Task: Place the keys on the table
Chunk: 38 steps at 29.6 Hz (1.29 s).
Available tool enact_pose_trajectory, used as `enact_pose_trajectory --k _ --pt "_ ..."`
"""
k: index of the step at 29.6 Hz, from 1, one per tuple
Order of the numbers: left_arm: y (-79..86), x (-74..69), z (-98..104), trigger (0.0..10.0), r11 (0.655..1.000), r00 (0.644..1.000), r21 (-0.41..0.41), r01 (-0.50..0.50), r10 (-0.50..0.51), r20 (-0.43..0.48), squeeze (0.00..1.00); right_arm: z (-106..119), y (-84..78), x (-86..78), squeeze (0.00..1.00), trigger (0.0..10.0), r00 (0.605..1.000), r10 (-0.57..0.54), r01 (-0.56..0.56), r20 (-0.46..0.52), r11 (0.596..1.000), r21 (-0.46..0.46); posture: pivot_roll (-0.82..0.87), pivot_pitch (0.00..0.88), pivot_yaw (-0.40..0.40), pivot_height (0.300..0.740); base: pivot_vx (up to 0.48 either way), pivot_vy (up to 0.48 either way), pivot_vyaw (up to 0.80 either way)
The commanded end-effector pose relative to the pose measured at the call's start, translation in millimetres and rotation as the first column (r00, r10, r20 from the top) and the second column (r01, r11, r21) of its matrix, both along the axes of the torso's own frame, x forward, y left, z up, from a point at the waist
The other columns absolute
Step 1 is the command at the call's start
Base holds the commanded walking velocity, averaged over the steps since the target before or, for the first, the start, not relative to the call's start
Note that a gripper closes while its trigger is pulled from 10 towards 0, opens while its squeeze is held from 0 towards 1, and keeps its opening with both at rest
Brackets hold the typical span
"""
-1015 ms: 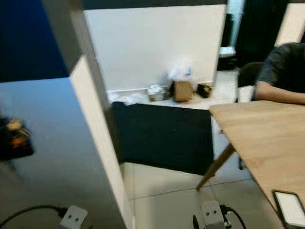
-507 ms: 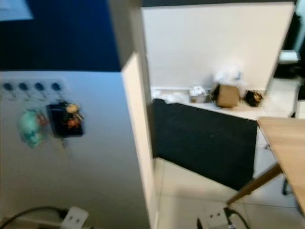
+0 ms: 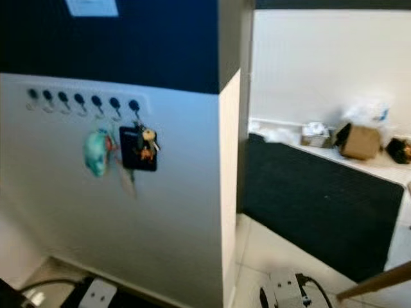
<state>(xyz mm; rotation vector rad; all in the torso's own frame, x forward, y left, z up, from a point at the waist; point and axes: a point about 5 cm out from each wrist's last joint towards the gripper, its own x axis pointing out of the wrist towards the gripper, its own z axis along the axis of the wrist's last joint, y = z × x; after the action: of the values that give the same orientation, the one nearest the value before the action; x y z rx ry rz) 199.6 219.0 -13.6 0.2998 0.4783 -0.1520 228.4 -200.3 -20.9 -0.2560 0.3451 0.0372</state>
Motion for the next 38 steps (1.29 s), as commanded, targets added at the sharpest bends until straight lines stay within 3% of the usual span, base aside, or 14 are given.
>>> enact_pose_trajectory --k 1,21,38 --pt "1.5 -0.9 -0.6 10.0 1.000 1.000 0.012 0.007 -0.007 -0.009 0.00 -3.9 0.1 -4.2 0.00 10.0 1.000 -0.006 0.006 -0.021 1.000 0.001 0.05 0.115 0.031 0.740 0.000 0.000 0.00" --pt "2.7 -2.0 -1.5 10.0 1.000 1.000 0.004 -0.008 0.008 -0.017 0.00 -5.2 0.9 -5.9 0.00 10.0 1.000 -0.009 0.009 -0.024 1.000 0.006 0.06 0.121 0.033 0.740 0.000 0.000 0.00" --pt "3.5 -1.9 -1.7 10.0 1.000 1.000 0.002 -0.011 0.011 -0.016 0.00 -5.1 0.9 -5.2 0.00 10.0 1.000 -0.009 0.009 -0.025 1.000 0.007 0.06 0.121 0.033 0.740 0.000 0.433 0.00"
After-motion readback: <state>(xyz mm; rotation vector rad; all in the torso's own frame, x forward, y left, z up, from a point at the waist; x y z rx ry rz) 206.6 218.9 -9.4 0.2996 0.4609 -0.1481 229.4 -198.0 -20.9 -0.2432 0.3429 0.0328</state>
